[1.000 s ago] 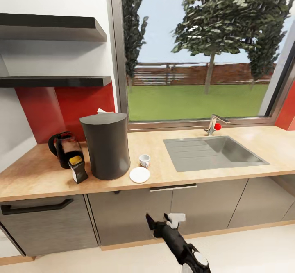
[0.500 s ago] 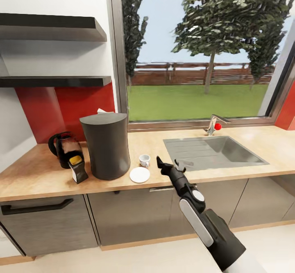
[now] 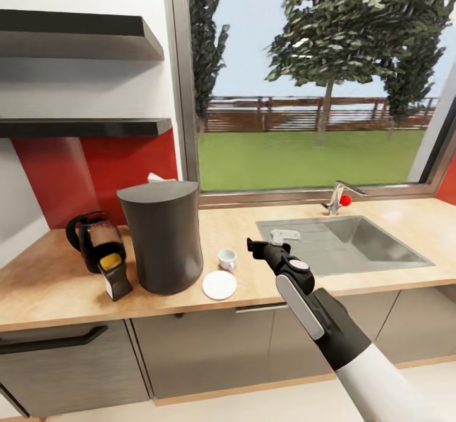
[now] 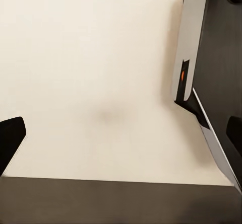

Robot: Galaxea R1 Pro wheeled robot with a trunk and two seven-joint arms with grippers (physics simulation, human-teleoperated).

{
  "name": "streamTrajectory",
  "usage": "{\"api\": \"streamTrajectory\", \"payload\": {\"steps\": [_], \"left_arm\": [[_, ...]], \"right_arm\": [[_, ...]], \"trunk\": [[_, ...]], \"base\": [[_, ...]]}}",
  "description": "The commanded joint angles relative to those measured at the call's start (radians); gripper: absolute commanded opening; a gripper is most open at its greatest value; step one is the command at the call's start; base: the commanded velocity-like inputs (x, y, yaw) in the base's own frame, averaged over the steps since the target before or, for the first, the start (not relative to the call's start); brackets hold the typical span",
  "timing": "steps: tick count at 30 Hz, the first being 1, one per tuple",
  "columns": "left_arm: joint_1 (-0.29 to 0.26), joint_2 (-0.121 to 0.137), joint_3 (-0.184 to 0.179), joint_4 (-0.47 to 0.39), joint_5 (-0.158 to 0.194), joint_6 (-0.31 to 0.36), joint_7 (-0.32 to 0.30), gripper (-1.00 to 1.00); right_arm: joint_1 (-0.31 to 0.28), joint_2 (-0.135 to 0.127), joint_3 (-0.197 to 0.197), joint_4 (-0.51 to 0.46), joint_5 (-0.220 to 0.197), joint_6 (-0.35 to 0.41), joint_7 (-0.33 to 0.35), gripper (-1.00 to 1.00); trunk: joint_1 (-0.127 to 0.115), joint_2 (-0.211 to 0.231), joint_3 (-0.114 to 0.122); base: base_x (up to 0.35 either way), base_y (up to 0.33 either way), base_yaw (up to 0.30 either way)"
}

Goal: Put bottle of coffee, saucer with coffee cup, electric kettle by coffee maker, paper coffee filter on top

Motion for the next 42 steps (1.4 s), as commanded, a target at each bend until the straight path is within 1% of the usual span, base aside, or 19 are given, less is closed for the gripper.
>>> {"api": "streamTrajectory", "payload": {"steps": [1,10,13,21,31,33,34,37,42], "left_arm": [[0.000,0.000,0.008,-0.001,-0.009,-0.001,-0.006,1.00],[0.001,-0.002,0.008,0.001,-0.009,-0.001,-0.006,1.00],[0.001,-0.003,0.008,0.001,-0.009,-0.001,-0.006,1.00],[0.001,-0.004,0.008,0.001,-0.009,-0.001,-0.006,1.00],[0.001,-0.009,0.008,0.002,-0.009,-0.001,-0.006,1.00],[0.002,-0.008,0.008,0.002,-0.009,-0.001,-0.006,1.00],[0.002,-0.008,0.008,0.002,-0.009,-0.001,-0.006,1.00],[0.003,-0.009,0.008,0.003,-0.009,-0.001,-0.006,1.00],[0.003,-0.011,0.008,0.003,-0.009,-0.001,-0.006,1.00]], "right_arm": [[-0.002,-0.002,0.003,-0.001,-0.008,0.005,-0.011,1.00],[-0.002,-0.002,0.010,0.006,-0.007,0.009,-0.012,1.00],[-0.002,-0.002,0.011,0.038,-0.008,0.009,-0.012,1.00],[-0.002,-0.004,0.010,0.116,-0.009,0.009,-0.010,1.00],[-0.002,-0.009,0.009,0.166,-0.010,0.009,-0.010,1.00],[-0.002,-0.008,0.009,0.181,-0.011,0.008,-0.010,1.00],[-0.002,-0.006,0.010,0.204,-0.013,0.007,-0.009,1.00],[-0.002,-0.004,0.011,0.219,-0.014,0.006,-0.009,1.00],[-0.002,-0.003,0.013,0.257,-0.015,0.006,-0.008,1.00]], "trunk": [[0.001,-0.002,-0.002],[0.001,-0.002,-0.002],[0.001,-0.002,-0.002],[0.001,-0.002,-0.002],[0.001,-0.002,-0.002],[0.001,-0.002,-0.002],[0.001,-0.002,-0.002],[0.001,-0.002,-0.002],[0.001,-0.002,-0.002]], "base": [[0.292,0.209,0.000],[0.263,0.238,0.000],[0.148,0.183,0.000],[0.029,0.028,0.000],[0.217,0.001,0.000],[0.063,0.000,0.000],[0.016,0.000,0.000],[0.024,0.000,0.000],[0.250,0.042,0.000]]}}
